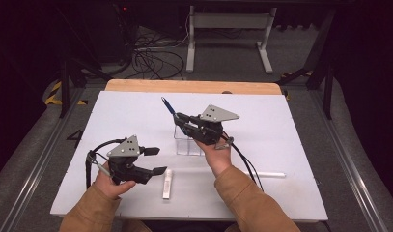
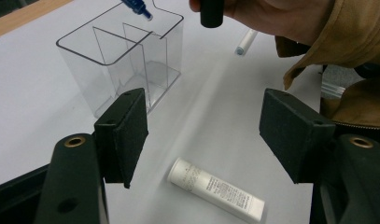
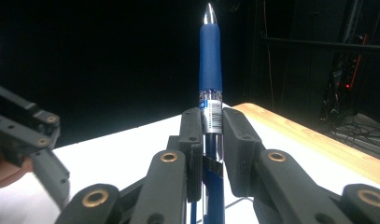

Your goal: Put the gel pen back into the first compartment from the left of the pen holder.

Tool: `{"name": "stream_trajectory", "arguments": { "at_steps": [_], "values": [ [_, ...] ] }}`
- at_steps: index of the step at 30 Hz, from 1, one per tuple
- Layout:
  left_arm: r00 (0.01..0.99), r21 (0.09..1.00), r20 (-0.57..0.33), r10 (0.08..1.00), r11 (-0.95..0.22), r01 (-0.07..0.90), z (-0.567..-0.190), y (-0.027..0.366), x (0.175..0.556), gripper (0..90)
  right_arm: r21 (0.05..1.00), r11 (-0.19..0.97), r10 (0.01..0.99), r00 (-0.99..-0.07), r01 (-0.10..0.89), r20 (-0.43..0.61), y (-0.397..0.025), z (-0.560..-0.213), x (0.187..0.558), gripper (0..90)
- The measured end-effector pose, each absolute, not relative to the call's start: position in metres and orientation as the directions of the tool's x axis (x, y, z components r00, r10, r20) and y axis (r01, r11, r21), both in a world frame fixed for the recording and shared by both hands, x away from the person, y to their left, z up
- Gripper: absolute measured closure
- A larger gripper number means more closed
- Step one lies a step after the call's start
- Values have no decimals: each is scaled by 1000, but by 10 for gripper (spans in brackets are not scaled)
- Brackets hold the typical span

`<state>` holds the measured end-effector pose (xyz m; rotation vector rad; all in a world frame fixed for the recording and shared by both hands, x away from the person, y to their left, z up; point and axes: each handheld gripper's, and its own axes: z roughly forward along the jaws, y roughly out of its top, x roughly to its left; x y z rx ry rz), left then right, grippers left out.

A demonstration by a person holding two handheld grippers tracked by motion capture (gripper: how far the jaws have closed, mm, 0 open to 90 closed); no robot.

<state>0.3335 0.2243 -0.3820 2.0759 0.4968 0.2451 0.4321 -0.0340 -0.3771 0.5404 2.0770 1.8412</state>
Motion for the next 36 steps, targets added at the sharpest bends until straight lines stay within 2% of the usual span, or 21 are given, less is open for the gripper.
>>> {"name": "stream_trajectory", "arguments": {
  "at_steps": [17, 18, 21, 29, 36],
  "values": [
    [898, 845, -17, 440, -473, 248, -383, 223, 333, 323, 988, 107, 504, -863, 112, 44, -20, -396, 447, 784],
    [898, 845, -14, 440, -474, 246, -383, 223, 333, 323, 988, 108, 506, -862, 114, 44, -20, -396, 447, 762],
    [895, 847, -13, 445, -471, 246, -383, 224, 333, 320, 988, 106, 527, -849, 116, 43, -24, -392, 445, 586],
    [885, 855, -4, 466, -458, 245, -384, 228, 333, 294, 983, 141, 561, -828, 118, 19, -45, -373, 437, 328],
    [876, 865, 23, 482, -449, 224, -385, 232, 333, 263, 982, 153, 569, -822, 115, 7, -68, -353, 423, 242]
  ]
}}
